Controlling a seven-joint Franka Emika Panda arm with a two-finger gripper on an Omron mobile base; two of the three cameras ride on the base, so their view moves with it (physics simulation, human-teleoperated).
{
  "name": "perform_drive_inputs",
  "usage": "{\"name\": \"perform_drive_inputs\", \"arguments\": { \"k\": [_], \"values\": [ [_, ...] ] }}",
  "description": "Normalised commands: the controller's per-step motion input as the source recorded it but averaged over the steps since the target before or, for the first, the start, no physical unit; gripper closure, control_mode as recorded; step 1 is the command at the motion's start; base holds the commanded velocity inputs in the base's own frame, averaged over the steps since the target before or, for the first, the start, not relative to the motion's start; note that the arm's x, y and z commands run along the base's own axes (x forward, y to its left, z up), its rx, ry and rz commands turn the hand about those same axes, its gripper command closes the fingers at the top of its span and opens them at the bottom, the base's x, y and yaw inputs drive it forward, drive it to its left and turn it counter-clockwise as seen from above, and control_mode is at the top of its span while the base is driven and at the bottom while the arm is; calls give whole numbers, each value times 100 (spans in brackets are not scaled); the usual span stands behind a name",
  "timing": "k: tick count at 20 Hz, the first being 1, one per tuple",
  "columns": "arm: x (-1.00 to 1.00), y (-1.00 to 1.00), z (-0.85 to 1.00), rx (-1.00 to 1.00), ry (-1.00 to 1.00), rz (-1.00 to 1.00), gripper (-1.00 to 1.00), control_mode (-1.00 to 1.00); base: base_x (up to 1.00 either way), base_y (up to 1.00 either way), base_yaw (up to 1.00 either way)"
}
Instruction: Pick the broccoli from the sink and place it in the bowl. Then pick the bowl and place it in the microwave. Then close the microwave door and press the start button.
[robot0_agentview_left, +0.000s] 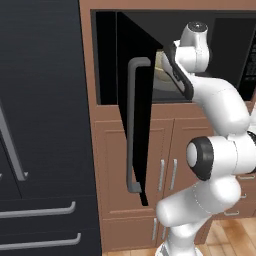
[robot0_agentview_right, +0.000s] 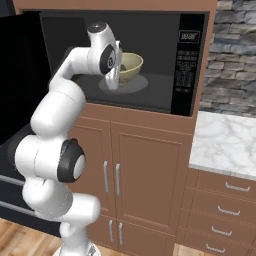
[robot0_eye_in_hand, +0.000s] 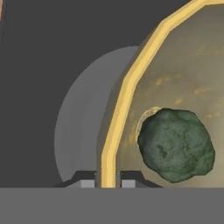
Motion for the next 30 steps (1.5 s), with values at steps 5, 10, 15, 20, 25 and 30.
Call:
{"name": "perform_drive_inputs", "arguments": {
  "k": [5,10,15,20,25,30],
  "values": [
    [8,0,-27,0,8,0,100,-100,0,0,0],
    [-25,-2,-5,0,2,0,-100,-100,0,0,0],
    [-95,-1,-2,0,-8,0,-100,-100,0,0,0],
    [-100,9,-15,-2,-9,0,-100,-100,0,0,0],
    [-100,9,-10,-5,-18,0,-100,-100,0,0,0],
    [-100,1,50,11,-12,2,-100,-100,0,0,0]
  ]
}}
